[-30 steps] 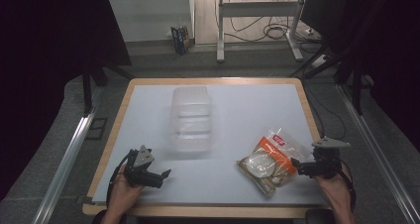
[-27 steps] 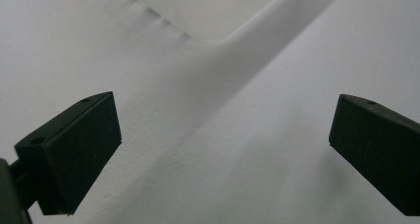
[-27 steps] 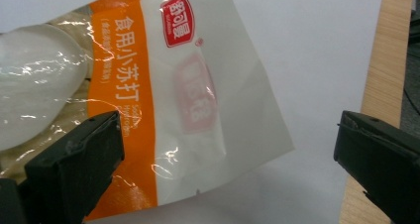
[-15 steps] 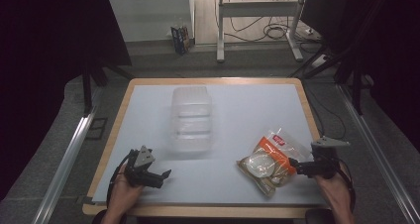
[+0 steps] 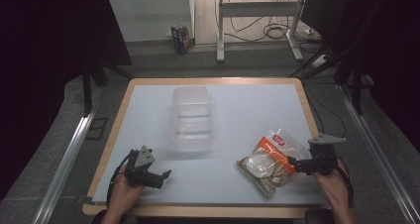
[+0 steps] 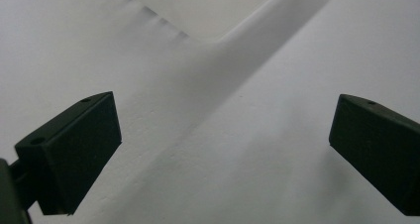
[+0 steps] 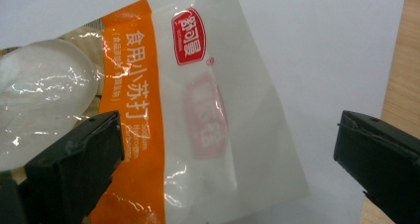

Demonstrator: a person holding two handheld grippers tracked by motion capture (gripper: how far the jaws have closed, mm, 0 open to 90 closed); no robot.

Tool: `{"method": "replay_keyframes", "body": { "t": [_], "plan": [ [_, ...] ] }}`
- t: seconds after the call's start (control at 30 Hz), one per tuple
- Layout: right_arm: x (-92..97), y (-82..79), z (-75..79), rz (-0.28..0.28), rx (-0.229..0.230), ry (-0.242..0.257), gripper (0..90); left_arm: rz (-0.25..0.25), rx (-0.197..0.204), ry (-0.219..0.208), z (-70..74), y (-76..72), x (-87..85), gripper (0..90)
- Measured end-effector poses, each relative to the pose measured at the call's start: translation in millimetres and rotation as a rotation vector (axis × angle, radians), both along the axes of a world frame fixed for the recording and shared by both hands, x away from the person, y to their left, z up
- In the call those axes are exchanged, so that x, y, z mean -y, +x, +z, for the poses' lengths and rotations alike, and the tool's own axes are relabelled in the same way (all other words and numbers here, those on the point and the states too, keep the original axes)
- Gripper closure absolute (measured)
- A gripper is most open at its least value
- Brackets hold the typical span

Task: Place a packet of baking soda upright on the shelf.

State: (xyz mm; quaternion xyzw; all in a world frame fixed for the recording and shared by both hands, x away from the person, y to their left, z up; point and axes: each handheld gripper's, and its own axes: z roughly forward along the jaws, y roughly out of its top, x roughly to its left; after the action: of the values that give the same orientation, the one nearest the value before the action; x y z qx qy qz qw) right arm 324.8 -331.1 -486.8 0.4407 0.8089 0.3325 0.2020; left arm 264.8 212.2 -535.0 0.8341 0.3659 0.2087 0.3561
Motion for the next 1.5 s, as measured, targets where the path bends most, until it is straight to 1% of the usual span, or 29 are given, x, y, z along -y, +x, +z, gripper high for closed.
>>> {"method": "replay_keyframes", "body": {
  "t": [0.07, 0.13, 0.27, 0.33, 0.43, 0.47, 0.5, 0.53, 0.63, 0.67, 0.73, 0.77, 0.87, 0.9, 0.93, 0.97, 1.0, 1.03, 1.07, 1.1, 1.13, 1.2, 1.23, 1.27, 1.3, 1.43, 1.47, 1.5],
  "plan": [
    [-0.8, 1.5, 1.4, -0.002, 0.000, 0.005, 0.0, -0.003, -0.001, 0.006, 0.0, 0.1, -0.1, 0.0],
    [-1.7, 4.8, 2.6, -0.008, -0.020, 0.031, 0.0, -0.004, -0.001, 0.007, -0.1, 0.0, 0.2, 0.0],
    [-4.0, 7.7, 2.3, -0.002, -0.038, 0.022, 0.0, -0.003, -0.001, 0.009, -0.4, 0.0, 0.8, 0.0],
    [-5.4, 10.5, 1.4, 0.020, -0.051, 0.037, 0.0, -0.005, -0.001, 0.011, -0.5, -0.1, 1.1, 0.0],
    [-6.0, 12.6, 1.2, 0.032, -0.057, 0.048, 1.0, -0.006, 0.000, 0.013, -0.8, -0.2, 1.5, 0.0],
    [-6.2, 13.7, 1.0, 0.035, -0.061, 0.057, 1.9, -0.007, 0.000, 0.014, -0.8, -0.2, 1.6, 0.0],
    [-5.9, 16.4, -0.1, 0.041, -0.077, 0.078, 4.5, -0.009, 0.000, 0.017, -1.0, -0.2, 1.8, 0.0],
    [-5.9, 16.4, -0.1, 0.041, -0.077, 0.078, 4.5, -0.009, 0.000, 0.017, -1.0, -0.2, 1.8, 0.0],
    [-5.6, 19.6, -3.0, 0.044, -0.106, 0.094, 8.5, -0.009, 0.000, 0.020, -1.4, -0.3, 2.6, 0.0],
    [-5.5, 21.3, -5.1, 0.053, -0.123, 0.109, 11.6, -0.010, 0.001, 0.022, -1.5, -0.4, 3.0, 0.0],
    [-5.5, 22.7, -5.8, 0.072, -0.141, 0.126, 15.1, -0.011, 0.001, 0.024, -1.7, -0.5, 3.3, 0.0],
    [-5.5, 22.7, -5.8, 0.072, -0.141, 0.126, 15.1, -0.011, 0.001, 0.024, -1.7, -0.5, 3.3, 0.0],
    [-6.1, 25.7, -6.7, 0.099, -0.161, 0.158, 20.5, -0.014, 0.002, 0.030, -1.7, -0.5, 3.8, 0.0],
    [-7.6, 26.6, -8.0, 0.117, -0.172, 0.168, 23.0, -0.014, 0.002, 0.032, -1.6, -0.7, 4.0, 0.0],
    [-7.6, 26.6, -8.0, 0.117, -0.172, 0.168, 23.0, -0.014, 0.002, 0.032, -1.6, -0.7, 4.0, 0.0],
    [-10.8, 26.3, -10.0, 0.144, -0.187, 0.155, 26.9, -0.015, 0.003, 0.033, -1.7, -0.8, 4.1, 0.0],
    [-10.8, 26.3, -10.0, 0.144, -0.187, 0.155, 26.9, -0.015, 0.003, 0.033, -1.7, -0.8, 4.1, 0.0],
    [-15.1, 25.0, -11.0, 0.160, -0.185, 0.126, 28.8, -0.015, 0.003, 0.033, -1.8, -0.7, 4.2, 0.0],
    [-15.1, 25.0, -11.0, 0.160, -0.185, 0.126, 28.8, -0.015, 0.003, 0.034, -1.8, -0.7, 4.3, 0.0],
    [-16.8, 24.1, -10.4, 0.161, -0.178, 0.115, 31.0, -0.016, 0.003, 0.035, -1.9, -0.7, 4.4, 0.0],
    [-17.6, 23.2, -8.9, 0.172, -0.170, 0.110, 35.3, -0.016, 0.003, 0.037, -1.9, -0.7, 4.6, 0.0],
    [-18.8, 21.1, -5.9, 0.187, -0.154, 0.117, 42.1, -0.017, 0.003, 0.038, -1.9, -0.8, 4.8, 0.0],
    [-19.8, 19.2, -3.5, 0.204, -0.145, 0.103, 51.8, -0.017, 0.004, 0.040, -2.0, -0.8, 5.1, 0.0],
    [-19.8, 19.2, -3.5, 0.204, -0.145, 0.103, 51.8, -0.017, 0.004, 0.040, -2.0, -0.8, 5.1, 0.0],
    [-21.2, 18.2, -2.8, 0.205, -0.141, 0.092, 57.1, -0.018, 0.004, 0.041, -1.9, -0.9, 5.2, 0.0],
    [-27.6, 14.7, -0.1, 0.189, -0.119, 0.008, 74.0, -0.018, 0.007, 0.045, -1.9, -1.3, 5.9, 0.0],
    [-28.3, 14.2, 0.5, 0.170, -0.118, -0.001, 79.5, -0.018, 0.007, 0.046, -1.9, -1.3, 6.0, 0.0],
    [-27.8, 14.0, 1.0, 0.161, -0.115, -0.005, 82.8, -0.019, 0.007, 0.046, -2.0, -1.3, 6.1, 0.0]
  ]
}}
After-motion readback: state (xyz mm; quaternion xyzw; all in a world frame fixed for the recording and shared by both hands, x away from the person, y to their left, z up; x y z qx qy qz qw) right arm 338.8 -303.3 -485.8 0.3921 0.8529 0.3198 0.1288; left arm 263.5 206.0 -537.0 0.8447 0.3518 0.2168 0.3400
